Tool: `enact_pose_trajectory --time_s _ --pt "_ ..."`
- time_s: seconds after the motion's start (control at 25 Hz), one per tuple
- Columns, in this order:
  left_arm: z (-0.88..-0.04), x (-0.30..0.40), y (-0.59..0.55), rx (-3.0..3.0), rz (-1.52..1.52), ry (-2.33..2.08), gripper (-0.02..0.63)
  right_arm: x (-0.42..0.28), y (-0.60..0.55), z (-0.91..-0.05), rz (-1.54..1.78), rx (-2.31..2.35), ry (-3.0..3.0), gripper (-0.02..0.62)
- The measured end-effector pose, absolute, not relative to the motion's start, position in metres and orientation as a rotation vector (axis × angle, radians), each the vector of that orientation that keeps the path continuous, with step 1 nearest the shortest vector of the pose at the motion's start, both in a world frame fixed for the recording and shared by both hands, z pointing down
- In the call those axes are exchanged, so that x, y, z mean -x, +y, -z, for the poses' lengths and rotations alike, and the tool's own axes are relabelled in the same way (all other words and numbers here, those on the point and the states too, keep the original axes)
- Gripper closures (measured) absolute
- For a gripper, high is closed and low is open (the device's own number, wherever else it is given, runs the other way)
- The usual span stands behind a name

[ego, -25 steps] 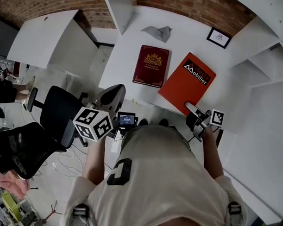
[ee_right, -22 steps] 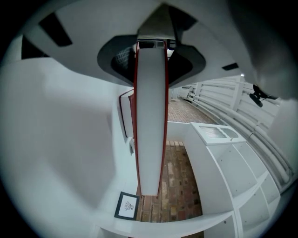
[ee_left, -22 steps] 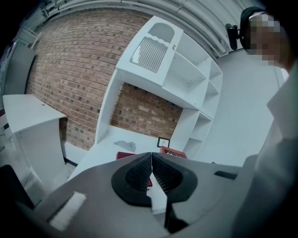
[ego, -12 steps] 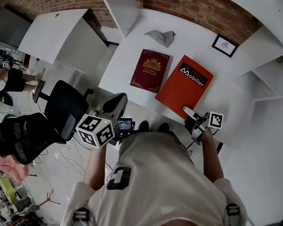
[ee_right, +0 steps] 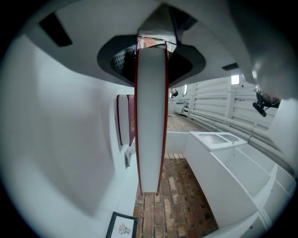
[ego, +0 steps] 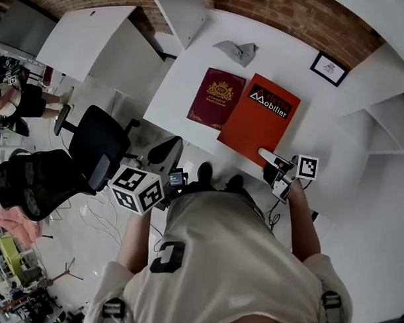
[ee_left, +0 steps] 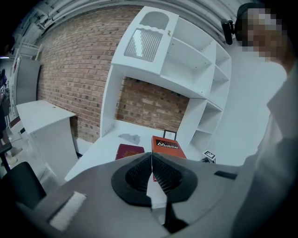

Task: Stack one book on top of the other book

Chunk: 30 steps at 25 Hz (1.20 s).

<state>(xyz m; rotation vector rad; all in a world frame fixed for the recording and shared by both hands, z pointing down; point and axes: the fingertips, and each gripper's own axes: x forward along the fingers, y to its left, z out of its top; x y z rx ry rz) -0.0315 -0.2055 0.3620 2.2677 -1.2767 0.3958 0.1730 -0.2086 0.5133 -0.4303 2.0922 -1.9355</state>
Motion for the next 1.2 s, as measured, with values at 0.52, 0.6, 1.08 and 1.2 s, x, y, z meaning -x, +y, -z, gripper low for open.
enact_pose_trajectory --time_s 0.52,0.6,1.08,1.2 --pt "-0.372 0.059 -0.241 -2.351 -0.306 -1.14 0.601 -0.15 -0.219 -0.502 1.878 0.594 2.128 0.436" --pt "-0.371 0.072 -0.249 -2.361 -0.275 -1.115 0.601 -0.14 -0.222 -0.501 1.879 0.629 2.118 0.436" --pt "-0.395 0.176 -0.283 -2.322 -0.182 -1.009 0.601 -0.057 -0.241 -0.494 1.882 0.767 2.055 0.436" --pt "-0.403 0.192 -0.287 -2.321 -0.194 -0.985 0.601 -0.043 -0.247 -0.499 1.891 0.799 2.075 0.436"
